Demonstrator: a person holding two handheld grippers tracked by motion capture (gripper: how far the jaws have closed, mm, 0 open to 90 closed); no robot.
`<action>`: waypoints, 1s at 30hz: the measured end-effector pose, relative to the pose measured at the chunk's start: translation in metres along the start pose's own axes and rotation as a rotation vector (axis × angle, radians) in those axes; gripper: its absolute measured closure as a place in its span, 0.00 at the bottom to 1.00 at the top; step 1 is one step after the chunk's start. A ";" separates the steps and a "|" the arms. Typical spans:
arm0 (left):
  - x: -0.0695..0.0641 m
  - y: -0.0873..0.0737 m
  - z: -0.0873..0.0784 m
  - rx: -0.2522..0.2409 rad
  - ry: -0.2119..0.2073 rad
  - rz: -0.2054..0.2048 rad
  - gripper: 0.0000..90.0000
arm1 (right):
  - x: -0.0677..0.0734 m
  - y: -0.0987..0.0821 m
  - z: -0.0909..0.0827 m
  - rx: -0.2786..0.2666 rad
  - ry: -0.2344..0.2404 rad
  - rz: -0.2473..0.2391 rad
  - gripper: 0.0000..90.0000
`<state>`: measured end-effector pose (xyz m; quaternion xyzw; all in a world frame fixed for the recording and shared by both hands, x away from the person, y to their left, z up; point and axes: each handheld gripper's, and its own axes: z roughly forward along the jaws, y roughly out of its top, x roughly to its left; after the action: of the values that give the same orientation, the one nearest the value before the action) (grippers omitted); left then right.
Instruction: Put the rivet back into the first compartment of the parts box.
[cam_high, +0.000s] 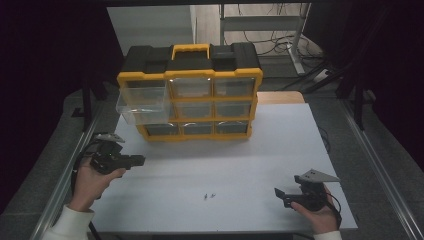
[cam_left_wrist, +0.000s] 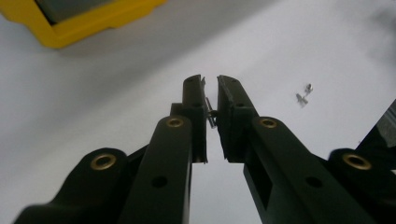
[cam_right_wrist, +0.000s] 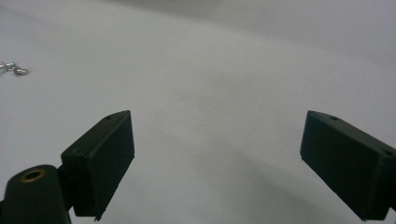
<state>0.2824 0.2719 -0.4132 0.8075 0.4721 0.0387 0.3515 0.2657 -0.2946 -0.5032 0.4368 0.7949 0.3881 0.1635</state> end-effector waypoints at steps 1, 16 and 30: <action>0.001 0.002 -0.003 -0.003 0.003 0.001 0.92 | 0.000 0.000 0.000 -0.001 0.002 0.002 0.11; 0.017 0.033 -0.052 -0.075 0.031 -0.012 0.92 | -0.002 -0.001 -0.001 0.002 -0.003 0.009 0.11; 0.019 0.057 -0.081 -0.110 0.035 -0.005 0.92 | -0.003 -0.001 -0.001 0.003 -0.006 0.011 0.11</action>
<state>0.3027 0.3131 -0.3235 0.7849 0.4772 0.0778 0.3874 0.2668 -0.2980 -0.5038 0.4426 0.7926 0.3865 0.1631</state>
